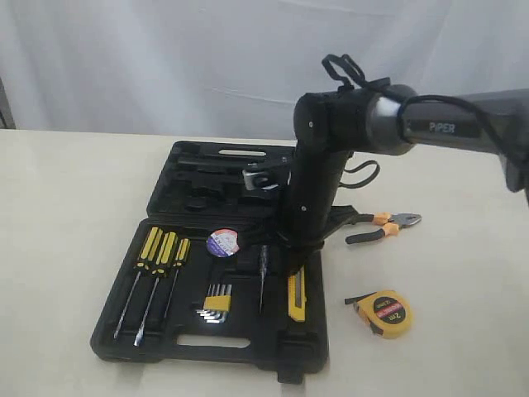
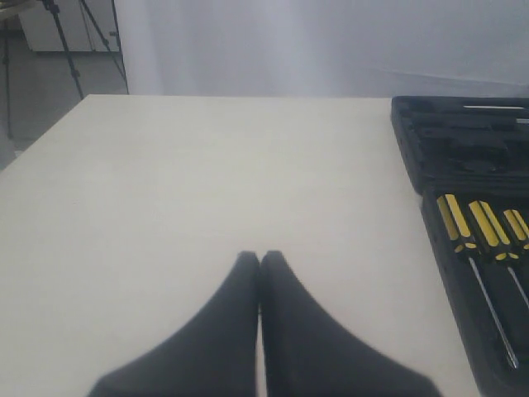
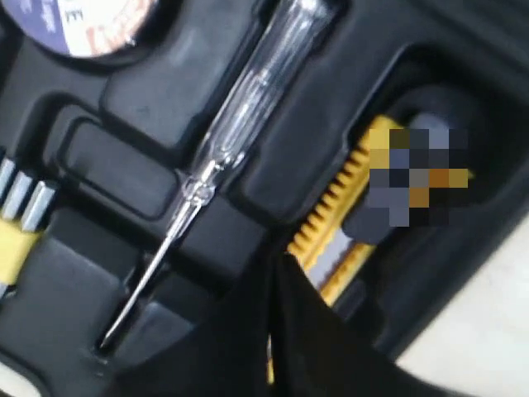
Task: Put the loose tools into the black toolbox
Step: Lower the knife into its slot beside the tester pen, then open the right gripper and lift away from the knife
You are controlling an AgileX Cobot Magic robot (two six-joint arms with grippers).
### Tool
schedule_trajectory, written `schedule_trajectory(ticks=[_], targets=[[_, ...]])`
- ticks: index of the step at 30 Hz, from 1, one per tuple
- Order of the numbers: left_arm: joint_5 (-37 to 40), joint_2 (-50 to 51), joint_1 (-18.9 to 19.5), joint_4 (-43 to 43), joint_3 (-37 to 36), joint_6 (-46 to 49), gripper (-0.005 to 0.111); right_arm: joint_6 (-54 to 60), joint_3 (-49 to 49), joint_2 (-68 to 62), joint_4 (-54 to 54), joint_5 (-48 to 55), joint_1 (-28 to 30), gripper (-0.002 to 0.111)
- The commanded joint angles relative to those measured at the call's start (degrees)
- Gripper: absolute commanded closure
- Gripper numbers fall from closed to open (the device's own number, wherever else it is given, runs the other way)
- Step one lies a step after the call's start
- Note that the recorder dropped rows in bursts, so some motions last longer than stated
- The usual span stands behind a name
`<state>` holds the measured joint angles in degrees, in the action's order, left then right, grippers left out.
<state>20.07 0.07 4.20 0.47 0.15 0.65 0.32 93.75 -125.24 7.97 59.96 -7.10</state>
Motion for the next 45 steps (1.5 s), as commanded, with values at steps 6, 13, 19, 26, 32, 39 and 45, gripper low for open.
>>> schedule_trajectory(ticks=[6, 13, 19, 26, 32, 39, 45], targets=[[-0.5, -0.1, -0.3, -0.5, -0.1, -0.2, 0.107, 0.8, 0.1, -0.1, -0.5, -1.0, 0.0, 0.109], [-0.5, -0.1, -0.3, -0.5, -0.1, -0.2, 0.107, 1.5, 0.1, 1.6, -0.8, 1.0, 0.2, 0.109], [-0.5, -0.1, -0.3, -0.5, -0.1, -0.2, 0.107, 1.3, 0.1, 0.1, -0.8, 1.5, 0.2, 0.109], [-0.5, -0.1, -0.3, -0.5, -0.1, -0.2, 0.107, 1.0, 0.1, -0.5, -0.6, 1.5, 0.2, 0.109], [-0.5, -0.1, -0.3, -0.5, -0.1, -0.2, 0.107, 1.5, 0.1, -1.4, -0.6, 1.8, 0.2, 0.109], [-0.5, -0.1, -0.3, -0.5, -0.1, -0.2, 0.107, 1.9, 0.1, -2.3, -0.7, 1.8, 0.2, 0.109], [-0.5, -0.1, -0.3, -0.5, -0.1, -0.2, 0.107, 2.4, 0.1, -0.1, -0.7, 1.5, 0.2, 0.109]])
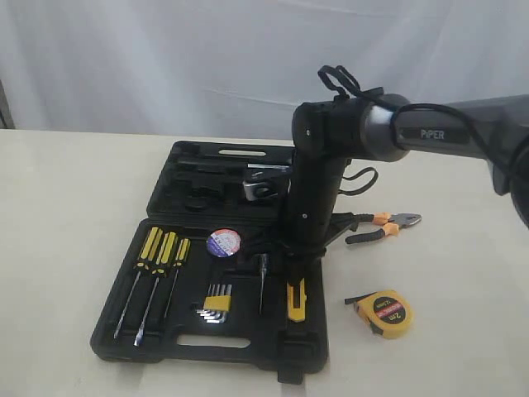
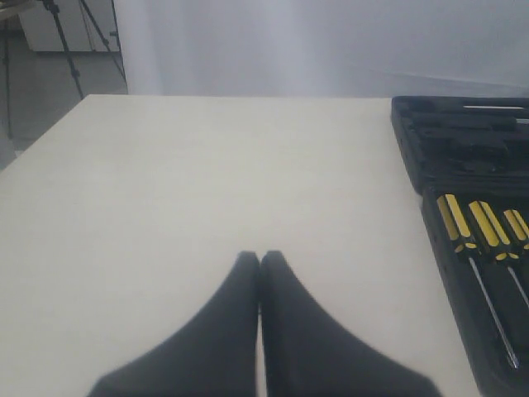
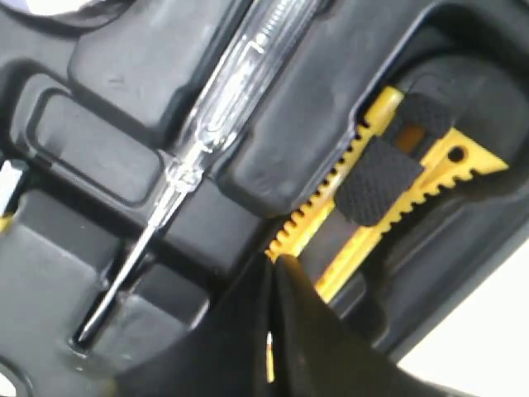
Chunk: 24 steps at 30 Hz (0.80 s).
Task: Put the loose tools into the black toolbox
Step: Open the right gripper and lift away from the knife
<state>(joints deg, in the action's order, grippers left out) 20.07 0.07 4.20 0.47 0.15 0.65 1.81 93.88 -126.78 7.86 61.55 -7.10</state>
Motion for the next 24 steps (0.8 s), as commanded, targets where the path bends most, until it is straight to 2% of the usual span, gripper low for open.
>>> schedule_trajectory(ticks=[1, 7, 17, 24], targets=[[-0.5, -0.1, -0.3, -0.5, -0.1, -0.2, 0.107, 1.0, 0.0, 2.0, -0.7, 0.0, 0.2, 0.109], [-0.5, -0.1, -0.3, -0.5, -0.1, -0.2, 0.107, 1.0, 0.0, 7.9, -5.2, 0.5, 0.3, 0.109], [-0.5, -0.1, -0.3, -0.5, -0.1, -0.2, 0.107, 3.5, 0.0, 11.9, -5.5, 2.9, 0.5, 0.109], [-0.5, -0.1, -0.3, -0.5, -0.1, -0.2, 0.107, 7.9, 0.0, 15.5, -1.2, 5.9, 5.4, 0.109]])
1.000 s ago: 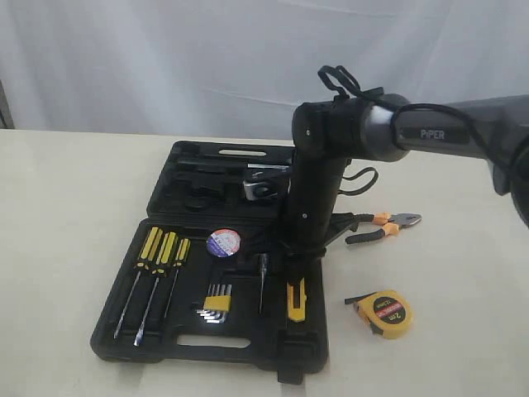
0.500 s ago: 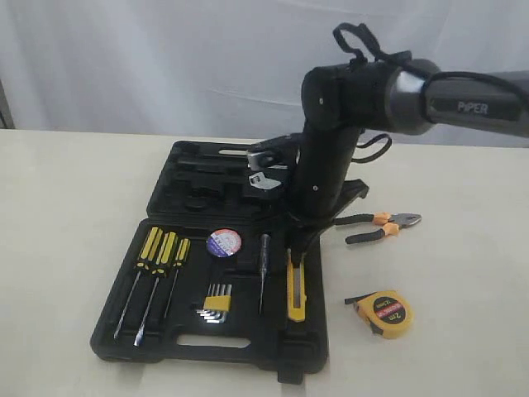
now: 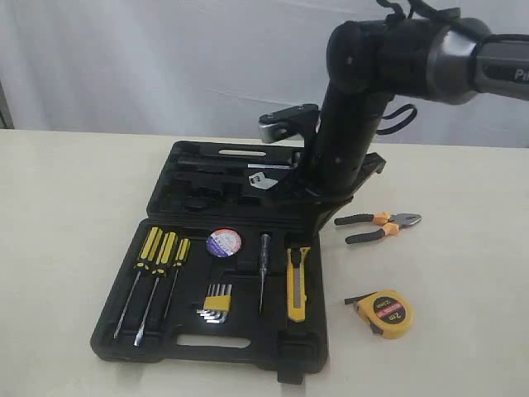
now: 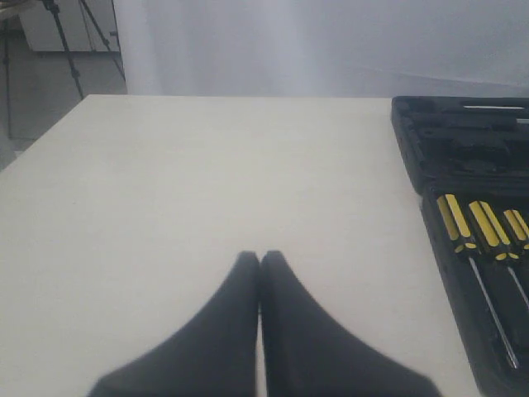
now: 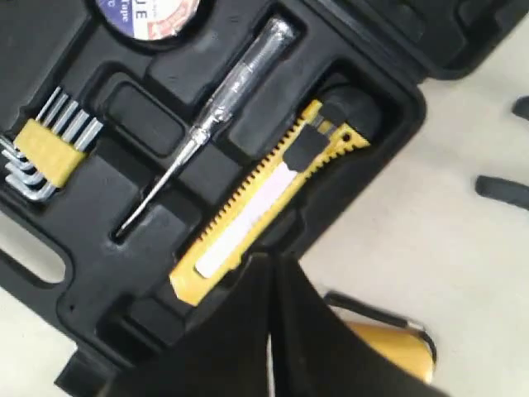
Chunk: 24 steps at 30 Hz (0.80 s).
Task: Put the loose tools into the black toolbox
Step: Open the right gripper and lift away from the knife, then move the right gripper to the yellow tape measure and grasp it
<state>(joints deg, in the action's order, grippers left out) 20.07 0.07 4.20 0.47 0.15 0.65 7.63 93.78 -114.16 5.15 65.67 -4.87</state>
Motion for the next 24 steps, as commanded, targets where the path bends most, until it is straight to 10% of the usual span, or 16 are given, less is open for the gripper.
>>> schedule_trajectory(ticks=[1, 24], targets=[[-0.5, -0.1, -0.3, -0.5, -0.1, -0.2, 0.107, 2.3, 0.1, 3.7, 1.7, 2.4, 4.1, 0.109], [-0.5, -0.1, -0.3, -0.5, -0.1, -0.2, 0.107, -0.1, -34.7, 24.4, -3.5, -8.0, 12.0, 0.108]])
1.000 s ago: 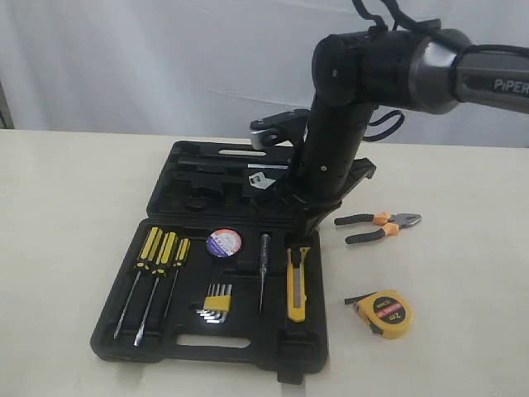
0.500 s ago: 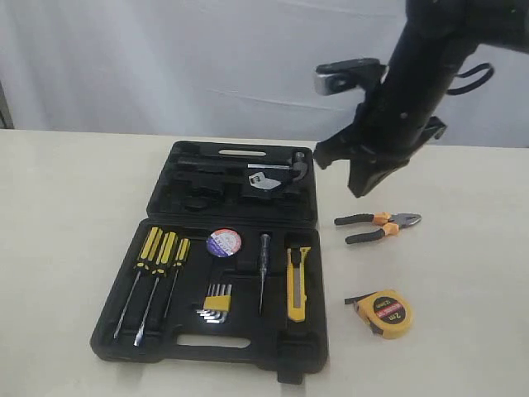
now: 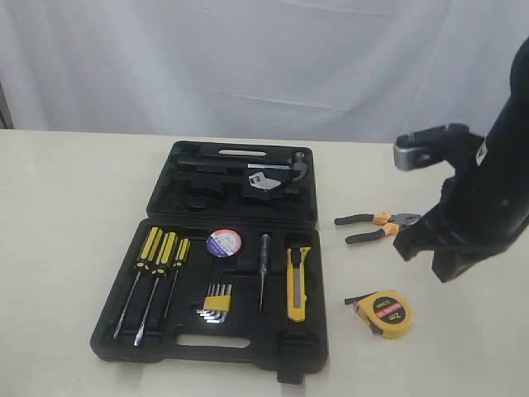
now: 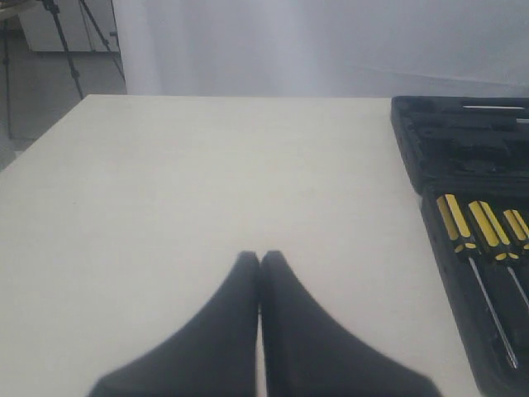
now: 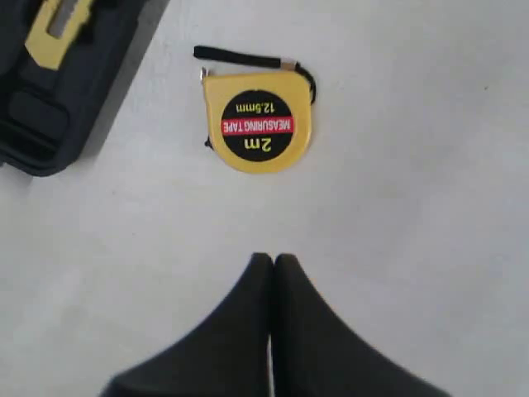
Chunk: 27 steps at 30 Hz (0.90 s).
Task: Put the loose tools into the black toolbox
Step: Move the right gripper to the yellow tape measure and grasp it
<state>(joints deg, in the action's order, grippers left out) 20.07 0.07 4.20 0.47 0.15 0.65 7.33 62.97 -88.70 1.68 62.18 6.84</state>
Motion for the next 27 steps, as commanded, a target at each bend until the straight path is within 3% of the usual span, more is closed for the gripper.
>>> schedule_trajectory(ticks=[1, 9, 12, 17, 19, 27], targets=[[-0.5, -0.1, -0.3, -0.5, -0.1, -0.2, 0.107, 0.2, -4.5, -1.6, 0.0, -5.2, 0.3, 0.108], [-0.5, -0.1, -0.3, -0.5, -0.1, -0.2, 0.107, 3.5, -5.1, -3.0, 5.2, -8.4, 0.3, 0.105], [-0.5, -0.1, -0.3, -0.5, -0.1, -0.2, 0.107, 4.8, -5.1, -3.0, 7.0, -9.1, 0.3, 0.086], [-0.5, -0.1, -0.3, -0.5, -0.1, -0.2, 0.107, 4.2, -5.1, -3.0, 7.3, -12.1, 0.3, 0.038], [-0.5, -0.1, -0.3, -0.5, -0.1, -0.2, 0.107, 3.6, -5.1, -3.0, 8.5, -12.4, 0.3, 0.029], [-0.5, -0.1, -0.3, -0.5, -0.1, -0.2, 0.107, 2.1, -5.1, -4.2, 8.5, -12.9, 0.3, 0.027]])
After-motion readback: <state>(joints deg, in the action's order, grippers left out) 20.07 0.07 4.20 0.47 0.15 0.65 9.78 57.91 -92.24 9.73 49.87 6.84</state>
